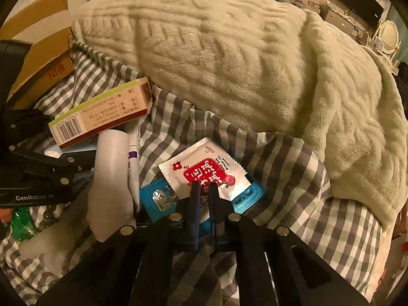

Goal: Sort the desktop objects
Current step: 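Grasp the tan medicine box with the left tool and lift it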

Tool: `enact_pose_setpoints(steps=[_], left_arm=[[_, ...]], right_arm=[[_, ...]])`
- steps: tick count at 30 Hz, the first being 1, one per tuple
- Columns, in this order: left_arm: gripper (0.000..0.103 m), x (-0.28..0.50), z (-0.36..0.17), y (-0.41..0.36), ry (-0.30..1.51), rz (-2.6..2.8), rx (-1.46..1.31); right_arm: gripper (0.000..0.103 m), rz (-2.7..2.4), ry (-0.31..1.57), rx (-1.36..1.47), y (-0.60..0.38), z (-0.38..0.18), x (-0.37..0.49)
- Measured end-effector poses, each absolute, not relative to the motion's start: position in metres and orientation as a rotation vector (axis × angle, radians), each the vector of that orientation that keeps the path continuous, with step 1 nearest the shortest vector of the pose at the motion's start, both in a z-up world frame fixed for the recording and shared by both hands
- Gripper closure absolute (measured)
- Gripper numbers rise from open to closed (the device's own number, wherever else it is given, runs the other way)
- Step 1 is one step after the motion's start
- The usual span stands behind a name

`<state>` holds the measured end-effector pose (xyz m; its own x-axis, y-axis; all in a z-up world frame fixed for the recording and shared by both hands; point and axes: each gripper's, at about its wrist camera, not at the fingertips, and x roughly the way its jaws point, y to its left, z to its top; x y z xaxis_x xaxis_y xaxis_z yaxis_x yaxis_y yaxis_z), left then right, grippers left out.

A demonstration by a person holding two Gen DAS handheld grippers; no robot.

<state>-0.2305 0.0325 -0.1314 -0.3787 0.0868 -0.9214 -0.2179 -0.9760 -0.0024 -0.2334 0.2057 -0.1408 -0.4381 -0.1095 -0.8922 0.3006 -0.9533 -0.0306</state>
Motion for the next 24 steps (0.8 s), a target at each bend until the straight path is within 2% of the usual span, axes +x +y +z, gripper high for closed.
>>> enact_pose_setpoints(steps=[2, 3, 4, 5, 6, 7, 11, 13, 14, 15, 16, 18, 22, 23, 24], left_arm=[[0.039, -0.225, -0.125, 0.033, 0.215, 2.494, -1.626], [0.038, -0.227, -0.120, 0.036, 0.253, 2.521, -1.620], [0.033, -0.225, -0.117, 0.037, 0.320, 2.546, -1.611], [0.029, -0.225, -0.115, 0.039, 0.377, 2.569, -1.594], [0.022, -0.225, -0.115, 0.040, 0.418, 2.587, -1.580], [0.018, -0.225, -0.113, 0.042, 0.463, 2.603, -1.569], [0.016, -0.234, -0.120, 0.047, 0.491, 2.610, -1.585], [0.017, -0.238, -0.127, 0.049, 0.512, 2.597, -1.625], [0.019, -0.239, -0.128, 0.050, 0.504, 2.595, -1.622], [0.036, -0.237, -0.126, 0.050, 0.491, 2.593, -1.611], [0.054, -0.236, -0.124, 0.050, 0.479, 2.591, -1.604], [0.055, -0.234, -0.122, 0.049, 0.458, 2.594, -1.599], [0.059, -0.224, -0.114, 0.048, 0.428, 2.619, -1.568], [0.059, -0.221, -0.111, 0.047, 0.413, 2.627, -1.558], [0.060, -0.219, -0.107, 0.047, 0.391, 2.632, -1.548]], right_arm=[[0.097, -2.442, 0.266, 1.499, 0.205, -0.141, -0.231], [0.082, -2.443, 0.274, 1.497, 0.204, -0.140, -0.230], [0.065, -2.443, 0.298, 1.499, 0.202, -0.141, -0.229], [0.030, -2.449, 0.314, 1.494, 0.201, -0.141, -0.227], [0.025, -2.446, 0.320, 1.483, 0.200, -0.140, -0.226], [0.025, -2.439, 0.327, 1.457, 0.198, -0.138, -0.225], [0.025, -2.422, 0.372, 1.503, 0.194, -0.145, -0.232], [0.027, -2.404, 0.399, 1.557, 0.193, -0.155, -0.238], [0.040, -2.412, 0.404, 1.557, 0.192, -0.157, -0.239], [0.054, -2.424, 0.399, 1.544, 0.193, -0.155, -0.238], [0.058, -2.437, 0.384, 1.536, 0.194, -0.154, -0.237], [0.074, -2.452, 0.347, 1.524, 0.199, -0.153, -0.233], [0.090, -2.486, 0.337, 1.515, 0.204, -0.151, -0.225], [0.103, -2.514, 0.338, 1.507, 0.209, -0.149, -0.224], [0.103, -2.542, 0.332, 1.502, 0.216, -0.147, -0.223]])
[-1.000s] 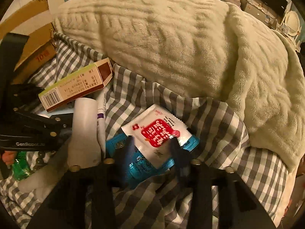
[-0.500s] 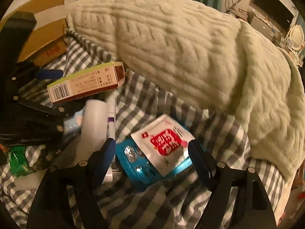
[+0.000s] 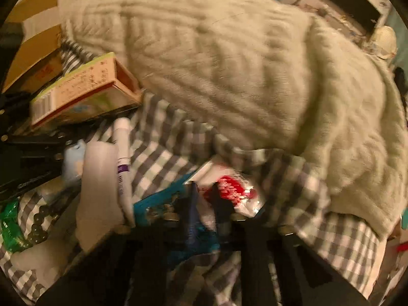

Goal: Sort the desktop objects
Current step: 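Carry the tan box toward the cardboard box while the right tool grasps a paper leaflet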

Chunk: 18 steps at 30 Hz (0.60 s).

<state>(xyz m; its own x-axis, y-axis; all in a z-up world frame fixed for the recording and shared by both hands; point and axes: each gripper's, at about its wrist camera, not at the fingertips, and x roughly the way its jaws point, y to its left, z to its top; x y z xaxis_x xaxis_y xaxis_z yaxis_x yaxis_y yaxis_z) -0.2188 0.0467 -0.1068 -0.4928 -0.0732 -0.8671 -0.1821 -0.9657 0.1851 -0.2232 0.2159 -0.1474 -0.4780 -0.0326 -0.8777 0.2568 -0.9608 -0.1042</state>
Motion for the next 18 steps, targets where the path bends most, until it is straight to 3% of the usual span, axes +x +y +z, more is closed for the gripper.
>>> enact_pose_setpoints(steps=[7, 9, 10, 11, 17, 18], left_arm=[[0.062, -0.213, -0.091, 0.045, 0.308, 2.658, -1.498], [0.062, -0.213, -0.092, 0.044, 0.264, 2.648, -1.517], [0.062, -0.213, -0.093, 0.040, 0.229, 2.637, -1.535], [0.062, -0.210, -0.095, 0.035, 0.211, 2.630, -1.548], [0.062, -0.216, -0.100, 0.003, 0.171, 2.623, -1.578], [0.062, -0.214, -0.099, -0.002, 0.167, 2.622, -1.581]], right_arm=[[0.102, -2.559, 0.031, 1.494, 0.260, -0.140, -0.213], [0.068, -2.547, 0.062, 1.456, 0.255, -0.138, -0.207], [0.031, -2.534, 0.085, 1.436, 0.250, -0.136, -0.204], [0.017, -2.532, 0.122, 1.417, 0.245, -0.136, -0.201], [0.020, -2.411, 0.310, 1.559, 0.223, -0.161, -0.203], [0.025, -2.409, 0.336, 1.562, 0.221, -0.163, -0.202]])
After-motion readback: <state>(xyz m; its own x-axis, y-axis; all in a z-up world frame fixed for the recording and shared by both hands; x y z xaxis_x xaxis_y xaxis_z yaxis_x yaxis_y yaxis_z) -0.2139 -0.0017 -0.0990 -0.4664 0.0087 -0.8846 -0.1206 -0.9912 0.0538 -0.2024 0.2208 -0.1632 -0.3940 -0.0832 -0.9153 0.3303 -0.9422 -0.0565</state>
